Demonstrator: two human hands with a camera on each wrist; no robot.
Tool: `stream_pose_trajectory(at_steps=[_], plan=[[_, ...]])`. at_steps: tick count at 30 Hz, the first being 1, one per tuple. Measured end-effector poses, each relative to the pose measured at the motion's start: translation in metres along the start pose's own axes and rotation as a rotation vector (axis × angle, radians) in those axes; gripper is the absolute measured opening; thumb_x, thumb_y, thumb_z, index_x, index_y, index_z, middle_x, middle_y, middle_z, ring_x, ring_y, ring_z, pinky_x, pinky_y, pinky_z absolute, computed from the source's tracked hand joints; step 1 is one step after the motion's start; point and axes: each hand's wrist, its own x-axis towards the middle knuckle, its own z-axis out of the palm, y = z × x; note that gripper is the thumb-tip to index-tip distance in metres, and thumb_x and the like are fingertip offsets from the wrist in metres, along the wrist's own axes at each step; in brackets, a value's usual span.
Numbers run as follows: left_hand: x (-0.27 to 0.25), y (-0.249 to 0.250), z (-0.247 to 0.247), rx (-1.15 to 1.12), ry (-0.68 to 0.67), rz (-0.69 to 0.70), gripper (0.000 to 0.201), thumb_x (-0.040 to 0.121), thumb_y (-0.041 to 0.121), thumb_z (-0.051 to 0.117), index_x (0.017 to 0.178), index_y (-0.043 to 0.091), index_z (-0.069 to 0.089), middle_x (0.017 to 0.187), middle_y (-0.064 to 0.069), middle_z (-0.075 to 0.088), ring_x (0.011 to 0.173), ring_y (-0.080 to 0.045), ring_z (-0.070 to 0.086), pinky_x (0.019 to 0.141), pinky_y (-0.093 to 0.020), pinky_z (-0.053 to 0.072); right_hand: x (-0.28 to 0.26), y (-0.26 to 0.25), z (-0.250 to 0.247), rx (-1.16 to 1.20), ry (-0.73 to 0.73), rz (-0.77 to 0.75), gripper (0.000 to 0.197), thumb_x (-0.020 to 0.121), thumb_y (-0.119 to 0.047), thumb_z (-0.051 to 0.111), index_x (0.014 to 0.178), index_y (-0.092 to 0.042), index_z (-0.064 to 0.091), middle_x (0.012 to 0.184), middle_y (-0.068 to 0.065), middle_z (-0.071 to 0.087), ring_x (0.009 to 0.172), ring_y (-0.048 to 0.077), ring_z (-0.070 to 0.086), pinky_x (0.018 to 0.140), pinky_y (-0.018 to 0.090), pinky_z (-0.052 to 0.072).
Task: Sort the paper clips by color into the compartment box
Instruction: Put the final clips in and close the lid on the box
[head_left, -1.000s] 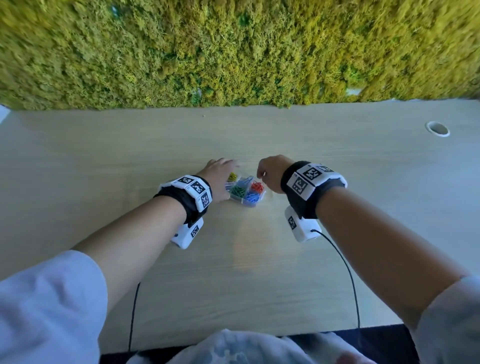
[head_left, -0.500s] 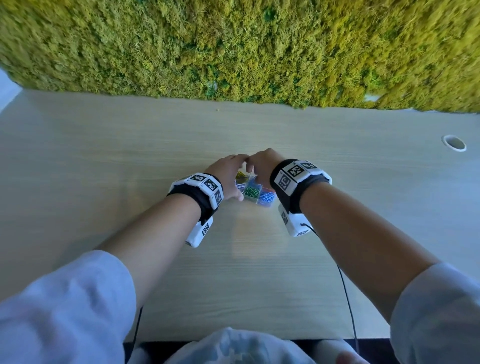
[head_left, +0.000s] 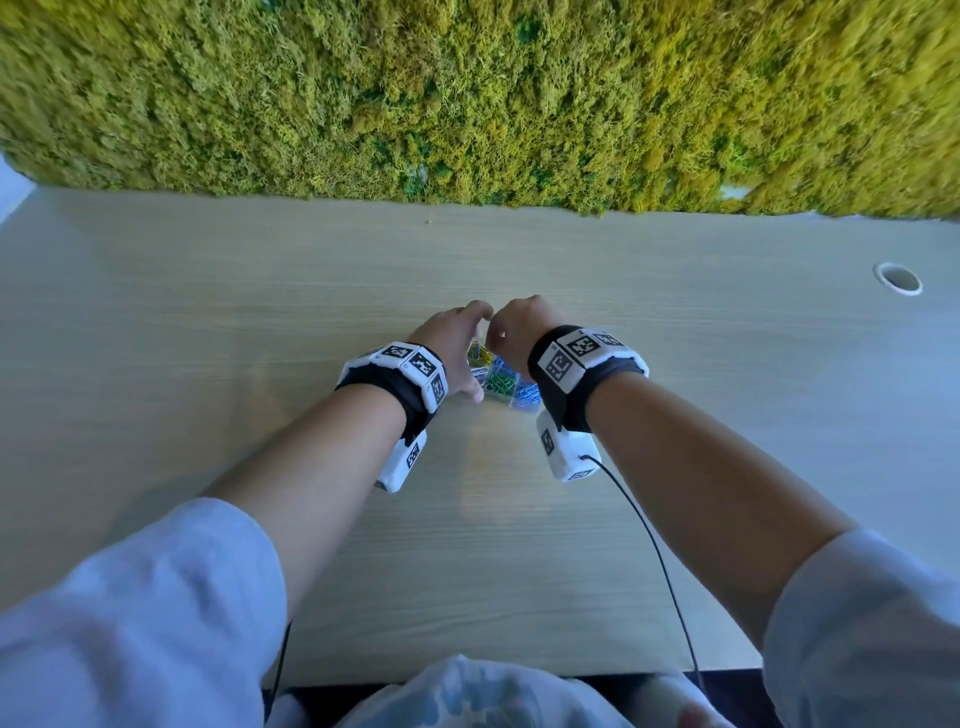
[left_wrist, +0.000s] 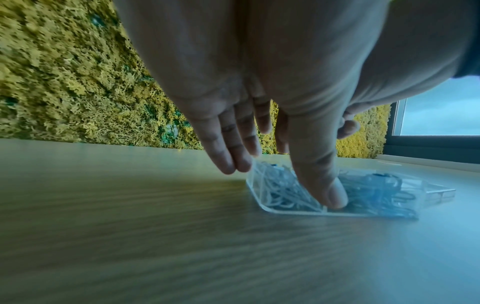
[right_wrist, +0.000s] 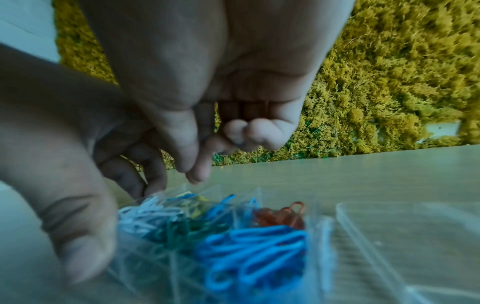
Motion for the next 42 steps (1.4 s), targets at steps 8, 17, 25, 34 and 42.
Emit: stream_pose_trajectory(at_steps=[8, 17, 25, 34, 42], plan=[[-0.005, -0.004, 0.006, -0.128, 0.027, -0.011, 0.093, 0.054, 0.016, 0.09, 0.131, 0.021, 0.037, 0.125, 0.0, 0.053, 0.097, -0.015, 0.048, 0.081, -0.025, 0.037, 0.016, -0.023, 0.007, 0.167, -0.044, 0.19, 0.03, 0.084, -0.035, 0.066, 0.079, -0.013, 0.045, 0.064, -0.001, 0.042, 0.071, 0.02, 0.051, 0.058, 0.029, 0.04], [-0.004, -0.007, 0.008, -0.146, 0.02, -0.007, 0.09, 0.055, 0.017, 0.09, 0.128, 0.023, 0.037, 0.125, 0.002, 0.054, 0.094, -0.015, 0.048, 0.081, -0.027, 0.038, 0.011, -0.019, 0.002, 0.195, -0.006, 0.255, 0.022, 0.089, -0.024, 0.057, 0.077, -0.009, 0.045, 0.063, 0.002, 0.044, 0.054, 0.017, 0.047, 0.05, 0.029, 0.04], [-0.003, -0.007, 0.008, -0.091, -0.003, 0.01, 0.097, 0.056, 0.021, 0.089, 0.134, 0.022, 0.033, 0.126, 0.0, 0.051, 0.087, -0.016, 0.048, 0.077, -0.027, 0.04, 0.002, 0.013, -0.009, 0.272, -0.024, 0.262, 0.018, 0.086, -0.021, 0.066, 0.102, -0.013, 0.071, 0.098, 0.005, 0.071, 0.086, 0.023, 0.069, 0.074, 0.033, 0.059], [-0.003, -0.005, 0.008, -0.107, -0.009, -0.011, 0.092, 0.058, 0.019, 0.089, 0.133, 0.021, 0.036, 0.127, 0.0, 0.049, 0.092, -0.016, 0.049, 0.08, -0.029, 0.043, -0.013, 0.032, -0.004, 0.239, 0.01, 0.152, 0.032, 0.091, -0.001, 0.048, 0.099, -0.024, 0.07, 0.098, -0.002, 0.059, 0.073, 0.015, 0.059, 0.056, 0.024, 0.051], [-0.004, -0.004, 0.008, -0.079, 0.0, -0.006, 0.092, 0.058, 0.021, 0.089, 0.134, 0.02, 0.038, 0.13, 0.0, 0.05, 0.093, -0.013, 0.047, 0.08, -0.026, 0.04, -0.022, 0.052, 0.01, 0.211, -0.039, 0.02, 0.047, 0.09, 0.002, 0.043, 0.115, -0.033, 0.062, 0.11, 0.0, 0.048, 0.087, 0.017, 0.055, 0.064, 0.026, 0.046]])
